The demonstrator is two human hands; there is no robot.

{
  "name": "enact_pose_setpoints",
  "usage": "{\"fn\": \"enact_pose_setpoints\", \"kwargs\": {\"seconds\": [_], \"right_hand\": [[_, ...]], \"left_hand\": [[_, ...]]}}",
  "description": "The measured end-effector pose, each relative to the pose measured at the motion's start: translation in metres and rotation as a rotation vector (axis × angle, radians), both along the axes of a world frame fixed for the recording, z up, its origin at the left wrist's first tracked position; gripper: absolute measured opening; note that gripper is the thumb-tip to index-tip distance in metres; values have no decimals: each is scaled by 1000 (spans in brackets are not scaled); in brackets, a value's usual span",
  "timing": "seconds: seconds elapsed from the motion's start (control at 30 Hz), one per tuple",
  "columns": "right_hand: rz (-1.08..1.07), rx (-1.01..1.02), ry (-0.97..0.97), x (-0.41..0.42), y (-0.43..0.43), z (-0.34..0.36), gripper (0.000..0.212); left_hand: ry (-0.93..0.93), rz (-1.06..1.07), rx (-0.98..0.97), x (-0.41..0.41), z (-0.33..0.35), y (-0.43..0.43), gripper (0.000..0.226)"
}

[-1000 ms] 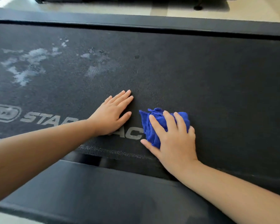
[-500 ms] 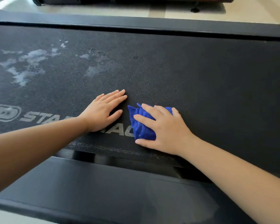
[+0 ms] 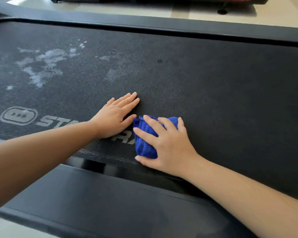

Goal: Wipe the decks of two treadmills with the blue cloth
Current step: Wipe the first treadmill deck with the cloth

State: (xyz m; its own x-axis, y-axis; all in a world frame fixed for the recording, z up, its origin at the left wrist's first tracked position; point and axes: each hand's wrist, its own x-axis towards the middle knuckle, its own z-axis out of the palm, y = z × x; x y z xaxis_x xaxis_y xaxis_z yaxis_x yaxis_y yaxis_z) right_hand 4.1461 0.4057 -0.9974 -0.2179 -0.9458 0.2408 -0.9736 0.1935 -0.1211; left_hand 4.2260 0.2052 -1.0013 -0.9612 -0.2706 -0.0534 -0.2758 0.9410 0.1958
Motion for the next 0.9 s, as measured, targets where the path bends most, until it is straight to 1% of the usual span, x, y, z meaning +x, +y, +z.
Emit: {"fn": "enact_pose_setpoints", "kwargs": {"seconds": [0.07, 0.17, 0.2, 0.3, 0.37, 0.43, 0.5, 0.6, 0.7, 0.8, 0.9], "right_hand": [[23, -2, 3, 7, -12, -1, 66], [61, -19, -17, -2, -1, -1, 62], [65, -34, -16, -8, 9, -2, 61], [31, -56, -3, -26, 39, -4, 60], [15, -68, 9, -30, 46, -6, 61], [3, -74, 18, -26, 35, -6, 63], [4, -63, 14, -23, 13, -6, 64], [43, -2, -8, -29, -23, -5, 65], [101, 27, -20, -46, -41, -7, 65], [158, -43, -23, -62, -50, -9, 63], [110, -96, -37, -99, -86, -9, 62]], "left_hand": [[5, 9, -24, 5, 2, -8, 74], [-5, 3, -70, 4, 5, -18, 80], [-6, 17, -81, 1, 6, -21, 78], [-2, 75, -96, -9, 6, -29, 56], [-8, 84, -83, -12, 4, -31, 54], [-4, 71, -60, -14, 3, -33, 56], [8, 69, -27, -16, 2, -35, 64], [49, 122, 16, -30, 3, -42, 58], [80, 152, -8, -54, 6, -52, 58], [92, 149, -39, -70, 3, -55, 60], [76, 144, 6, -77, -3, -59, 75]]}}
